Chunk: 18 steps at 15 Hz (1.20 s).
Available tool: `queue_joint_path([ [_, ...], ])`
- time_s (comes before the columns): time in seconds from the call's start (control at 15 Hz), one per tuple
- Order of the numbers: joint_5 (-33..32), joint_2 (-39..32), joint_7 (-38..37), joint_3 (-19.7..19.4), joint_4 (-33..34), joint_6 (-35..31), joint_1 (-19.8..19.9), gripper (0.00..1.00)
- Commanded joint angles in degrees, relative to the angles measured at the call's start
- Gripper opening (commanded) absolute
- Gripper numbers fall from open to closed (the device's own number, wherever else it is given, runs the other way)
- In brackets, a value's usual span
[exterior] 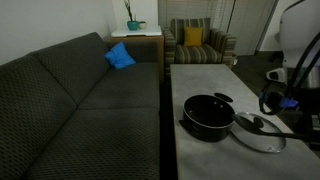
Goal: Pick up the black spoon from the table and put it in the black pot. Pick up the back spoon from the black pot and put it on the table.
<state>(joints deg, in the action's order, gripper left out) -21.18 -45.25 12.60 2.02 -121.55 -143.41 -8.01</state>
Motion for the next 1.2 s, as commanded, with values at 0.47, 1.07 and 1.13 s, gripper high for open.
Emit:
queue_joint_path([
  [0.47, -4.2, -7.1, -3.9, -3.8, 21.3, 12.3, -6.8, 0.07],
  [1.07, -4.0, -27.9, 6.1, -1.9, 50.7, 30.6, -7.0, 0.07],
  [1.13, -4.4, -30.2, 7.9, -1.9, 53.9, 32.3, -7.5, 0.07],
])
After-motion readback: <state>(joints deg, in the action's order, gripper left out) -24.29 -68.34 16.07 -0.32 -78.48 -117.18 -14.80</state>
